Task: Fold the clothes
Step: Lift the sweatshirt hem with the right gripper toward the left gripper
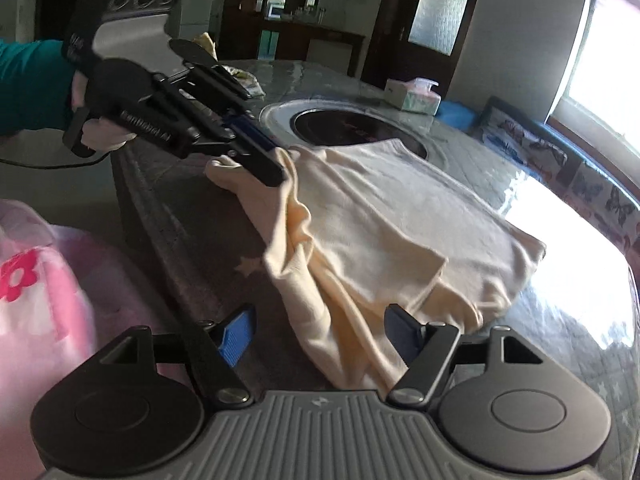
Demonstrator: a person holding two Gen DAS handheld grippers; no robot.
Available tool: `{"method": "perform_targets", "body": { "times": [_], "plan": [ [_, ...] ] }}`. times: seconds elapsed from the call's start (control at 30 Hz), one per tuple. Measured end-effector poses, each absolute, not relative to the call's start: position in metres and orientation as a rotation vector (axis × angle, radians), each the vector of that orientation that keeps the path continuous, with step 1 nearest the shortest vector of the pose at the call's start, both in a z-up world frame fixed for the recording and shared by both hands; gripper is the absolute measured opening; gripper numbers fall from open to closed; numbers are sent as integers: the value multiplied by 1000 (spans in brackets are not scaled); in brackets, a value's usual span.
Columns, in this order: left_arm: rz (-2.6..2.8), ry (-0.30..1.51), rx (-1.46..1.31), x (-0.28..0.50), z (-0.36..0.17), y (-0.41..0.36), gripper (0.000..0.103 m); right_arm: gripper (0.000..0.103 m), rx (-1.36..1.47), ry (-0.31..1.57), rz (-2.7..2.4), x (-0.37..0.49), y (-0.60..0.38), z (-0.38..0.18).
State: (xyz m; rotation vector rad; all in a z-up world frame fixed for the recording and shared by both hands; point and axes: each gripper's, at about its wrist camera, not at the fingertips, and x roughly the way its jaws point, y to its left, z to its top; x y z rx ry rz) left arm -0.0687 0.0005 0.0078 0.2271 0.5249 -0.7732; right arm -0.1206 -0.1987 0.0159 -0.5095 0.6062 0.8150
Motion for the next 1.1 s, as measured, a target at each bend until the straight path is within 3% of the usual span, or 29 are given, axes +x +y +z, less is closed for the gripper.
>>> {"method": "perform_targets", "body": {
  "times": [0.17,0.3,0.4,0.47,0.67,0.7,0.77,0.87,1.1],
  "plan": [
    [-777,556,178,-55,7,5,13,47,-462,580,822,-101,-191,9],
    [-771,557,188,-62,6,11,18,17,-386,648,857,-86,-194,12],
    [-753,551,229,-75,4,17,30,13,-365,668,868,-83,-194,17],
    [-738,538,272,-85,1,20,46,12,-341,677,867,-81,-196,19],
    [-702,534,411,-95,-16,19,47,10,-315,663,850,-83,-197,27],
    [-698,533,438,-95,-19,18,47,9,-310,659,843,-84,-197,28],
    [-693,516,496,-96,-25,16,29,9,-299,650,832,-86,-199,30],
    [-687,496,502,-98,-26,19,11,8,-293,633,820,-90,-200,34],
    [-729,465,410,-119,4,32,7,8,-294,595,837,-113,-210,56]
  ]
}}
